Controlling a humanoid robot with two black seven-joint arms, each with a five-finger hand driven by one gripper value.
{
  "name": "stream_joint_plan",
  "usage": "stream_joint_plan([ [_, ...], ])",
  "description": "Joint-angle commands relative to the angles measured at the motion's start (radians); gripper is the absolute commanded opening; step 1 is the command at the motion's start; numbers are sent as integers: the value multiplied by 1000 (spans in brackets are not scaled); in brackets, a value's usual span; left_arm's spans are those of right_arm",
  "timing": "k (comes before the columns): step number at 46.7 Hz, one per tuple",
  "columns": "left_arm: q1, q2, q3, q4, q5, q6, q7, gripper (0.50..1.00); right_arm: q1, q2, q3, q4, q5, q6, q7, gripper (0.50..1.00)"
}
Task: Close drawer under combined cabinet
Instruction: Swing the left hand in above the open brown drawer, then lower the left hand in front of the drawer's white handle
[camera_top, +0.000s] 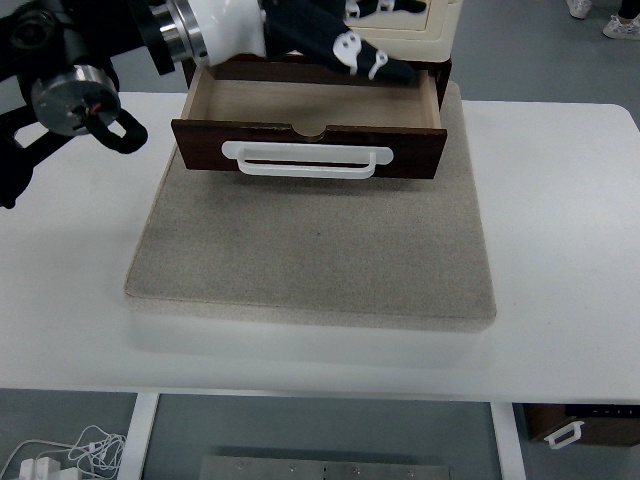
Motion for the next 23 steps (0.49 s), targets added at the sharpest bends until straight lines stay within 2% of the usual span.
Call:
stream_joint_plan([
  [1, 1, -17, 41, -13, 72, -27, 5, 994, 0, 0, 0, 0, 0, 0, 0, 952],
  [10, 3, -48, 116, -26, 140, -90, 104, 994, 0, 0, 0, 0, 0, 0, 0, 952],
  [17, 3, -48, 160, -43, 175, -147, 251, 994, 0, 0, 0, 0, 0, 0, 0, 952],
  [23, 3, -45, 165, -43, 175, -225, 321, 994, 0, 0, 0, 0, 0, 0, 0, 952],
])
